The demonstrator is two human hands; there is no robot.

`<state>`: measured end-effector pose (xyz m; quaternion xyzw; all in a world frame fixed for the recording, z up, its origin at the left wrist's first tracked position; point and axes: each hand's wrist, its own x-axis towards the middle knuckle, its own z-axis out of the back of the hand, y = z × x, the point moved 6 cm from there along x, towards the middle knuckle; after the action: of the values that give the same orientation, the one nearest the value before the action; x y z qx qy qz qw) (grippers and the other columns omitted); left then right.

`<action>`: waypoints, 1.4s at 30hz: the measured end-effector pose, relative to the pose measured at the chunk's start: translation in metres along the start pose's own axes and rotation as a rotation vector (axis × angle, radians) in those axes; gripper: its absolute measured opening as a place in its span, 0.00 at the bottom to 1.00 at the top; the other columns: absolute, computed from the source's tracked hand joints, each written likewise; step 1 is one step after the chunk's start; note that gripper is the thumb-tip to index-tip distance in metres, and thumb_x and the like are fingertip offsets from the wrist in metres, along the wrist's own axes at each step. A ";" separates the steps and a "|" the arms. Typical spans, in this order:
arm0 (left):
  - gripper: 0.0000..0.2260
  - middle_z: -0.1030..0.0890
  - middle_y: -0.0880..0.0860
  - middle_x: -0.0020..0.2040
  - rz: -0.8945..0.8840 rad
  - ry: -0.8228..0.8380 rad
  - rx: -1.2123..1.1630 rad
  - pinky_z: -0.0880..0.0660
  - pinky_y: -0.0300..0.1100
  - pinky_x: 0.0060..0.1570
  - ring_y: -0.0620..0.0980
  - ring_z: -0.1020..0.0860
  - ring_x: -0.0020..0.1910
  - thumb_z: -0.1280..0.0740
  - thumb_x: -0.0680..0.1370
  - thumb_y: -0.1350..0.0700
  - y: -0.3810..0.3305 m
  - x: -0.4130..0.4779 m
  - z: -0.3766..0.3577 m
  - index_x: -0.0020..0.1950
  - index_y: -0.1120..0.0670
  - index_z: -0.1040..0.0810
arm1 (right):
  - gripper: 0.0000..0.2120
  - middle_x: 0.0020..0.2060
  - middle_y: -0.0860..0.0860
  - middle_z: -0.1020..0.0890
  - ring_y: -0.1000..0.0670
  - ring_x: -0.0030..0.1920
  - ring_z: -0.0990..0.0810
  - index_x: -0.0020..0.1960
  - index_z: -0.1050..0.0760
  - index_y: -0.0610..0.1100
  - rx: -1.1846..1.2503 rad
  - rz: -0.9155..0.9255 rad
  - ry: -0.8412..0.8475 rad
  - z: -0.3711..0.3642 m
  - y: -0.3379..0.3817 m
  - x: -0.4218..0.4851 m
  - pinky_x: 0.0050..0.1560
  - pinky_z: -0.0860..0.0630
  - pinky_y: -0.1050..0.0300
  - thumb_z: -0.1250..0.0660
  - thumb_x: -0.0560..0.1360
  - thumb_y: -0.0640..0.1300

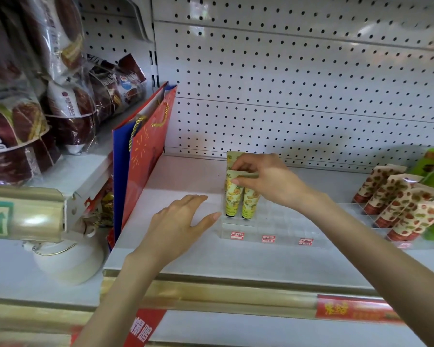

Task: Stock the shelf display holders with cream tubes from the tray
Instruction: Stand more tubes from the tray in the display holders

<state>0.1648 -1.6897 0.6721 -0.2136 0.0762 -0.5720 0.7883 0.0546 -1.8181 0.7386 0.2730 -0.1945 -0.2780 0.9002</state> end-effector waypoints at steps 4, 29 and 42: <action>0.26 0.34 0.41 0.71 -0.010 -0.016 0.006 0.36 0.43 0.62 0.43 0.36 0.69 0.47 0.76 0.36 -0.001 -0.001 0.003 0.72 0.45 0.37 | 0.06 0.45 0.51 0.18 0.58 0.47 0.21 0.46 0.23 0.48 0.080 -0.023 -0.010 0.006 -0.001 -0.002 0.49 0.24 0.64 0.28 0.71 0.42; 0.38 0.28 0.51 0.68 -0.257 -0.149 0.288 0.30 0.49 0.57 0.54 0.28 0.63 0.58 0.70 0.33 -0.057 -0.019 0.035 0.68 0.53 0.31 | 0.28 0.75 0.55 0.43 0.53 0.73 0.42 0.74 0.45 0.52 -0.452 -0.313 -0.090 0.043 -0.028 -0.144 0.70 0.42 0.56 0.48 0.78 0.61; 0.38 0.28 0.51 0.68 -0.363 -0.136 0.267 0.30 0.49 0.61 0.53 0.28 0.65 0.56 0.69 0.32 -0.176 -0.024 0.015 0.69 0.53 0.30 | 0.41 0.75 0.59 0.45 0.54 0.72 0.40 0.75 0.47 0.56 -0.600 -0.401 -0.271 0.123 -0.071 -0.243 0.68 0.39 0.55 0.61 0.67 0.74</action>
<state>0.0093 -1.7083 0.7572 -0.1555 -0.0929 -0.6937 0.6971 -0.2221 -1.7673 0.7431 -0.0094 -0.1646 -0.5267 0.8339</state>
